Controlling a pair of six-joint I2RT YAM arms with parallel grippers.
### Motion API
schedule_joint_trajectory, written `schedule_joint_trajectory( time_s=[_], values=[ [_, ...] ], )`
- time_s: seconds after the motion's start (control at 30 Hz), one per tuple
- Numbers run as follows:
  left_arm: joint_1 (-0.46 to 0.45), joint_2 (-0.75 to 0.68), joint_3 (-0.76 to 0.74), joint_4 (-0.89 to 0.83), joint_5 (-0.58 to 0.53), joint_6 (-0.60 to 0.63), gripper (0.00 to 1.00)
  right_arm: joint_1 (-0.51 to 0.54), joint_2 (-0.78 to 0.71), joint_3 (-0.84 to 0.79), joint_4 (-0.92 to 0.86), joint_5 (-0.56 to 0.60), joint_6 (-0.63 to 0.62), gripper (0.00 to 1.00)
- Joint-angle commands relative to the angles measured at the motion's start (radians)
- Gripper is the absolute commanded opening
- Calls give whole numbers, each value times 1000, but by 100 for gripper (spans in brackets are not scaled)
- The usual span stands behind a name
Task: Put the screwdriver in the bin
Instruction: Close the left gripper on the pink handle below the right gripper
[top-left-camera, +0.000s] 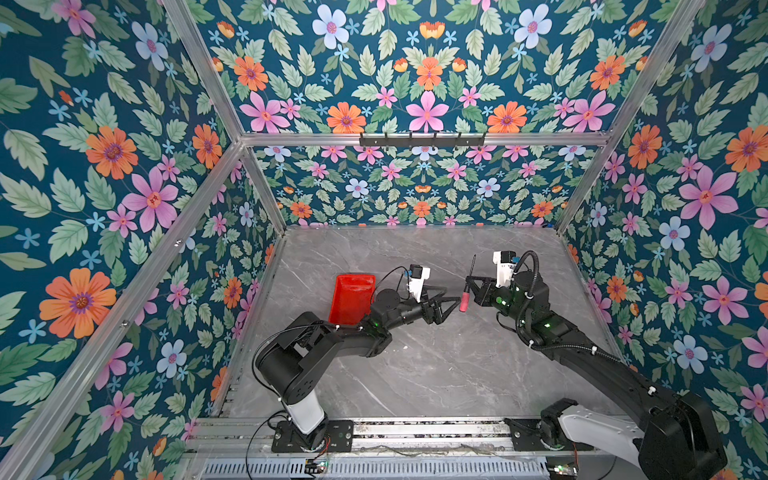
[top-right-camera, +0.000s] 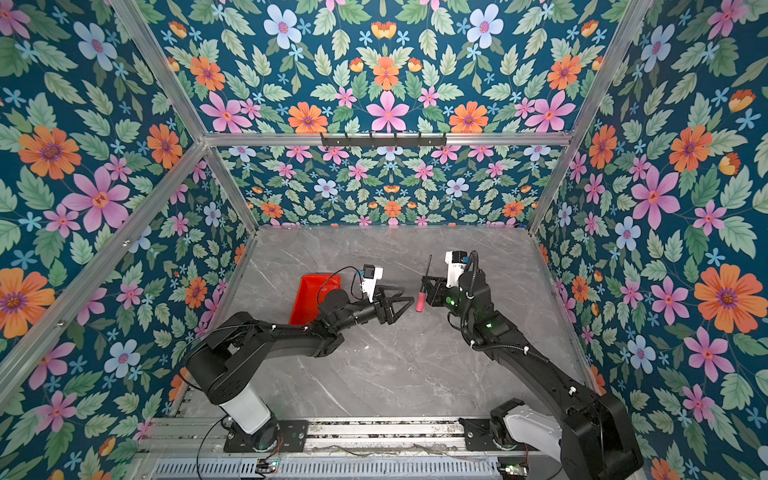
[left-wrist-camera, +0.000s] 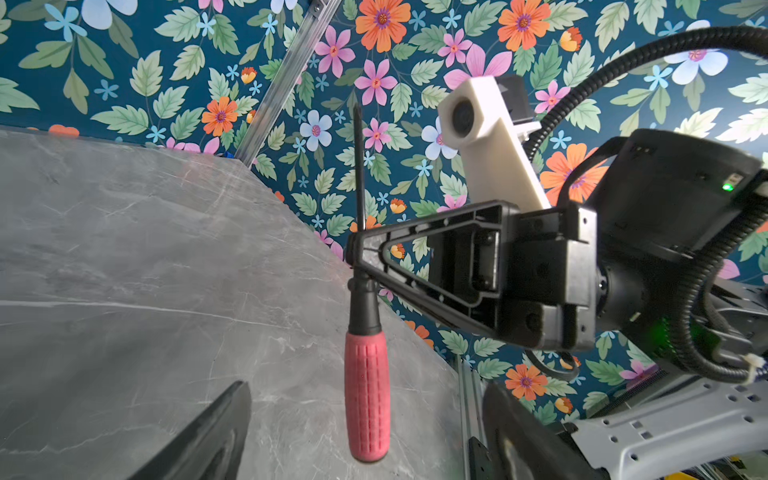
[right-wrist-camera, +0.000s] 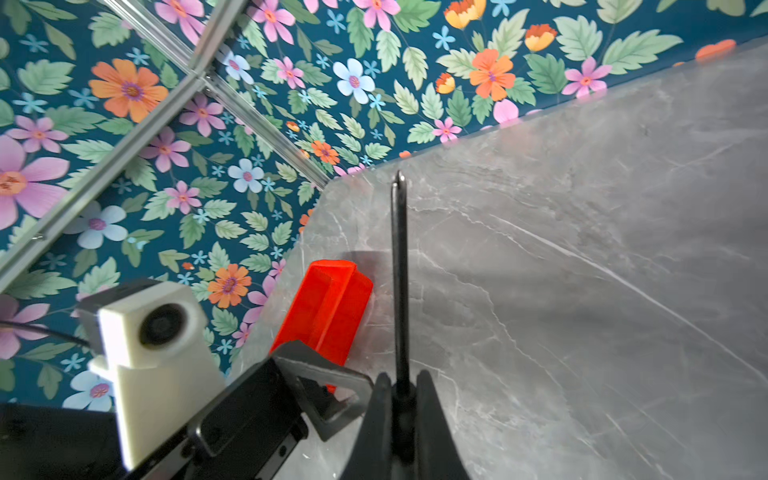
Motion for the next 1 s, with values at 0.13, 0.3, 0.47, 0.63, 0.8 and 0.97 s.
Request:
schedule_joint_trajectory(
  time_s=[0.13, 0.3, 0.47, 0.63, 0.8, 0.97],
  values=[
    [2, 25, 29, 32, 63, -10, 76, 7, 10, 9, 122, -93, 27, 0],
    [1, 30, 39, 32, 76, -16, 64, 15, 22, 13, 136, -123, 22, 0],
    [1, 37, 47, 31, 82, -19, 42, 22, 31, 16, 147, -136, 17, 0],
    [0, 33, 42, 31, 76, -20, 17, 21, 22, 11, 142, -130, 11, 0],
    [1, 30, 42, 25, 73, -21, 0, 22, 14, 6, 140, -128, 13, 0],
    [1, -2, 27, 9, 42, 6, 0, 21, -11, -10, 130, -118, 7, 3]
  ],
)
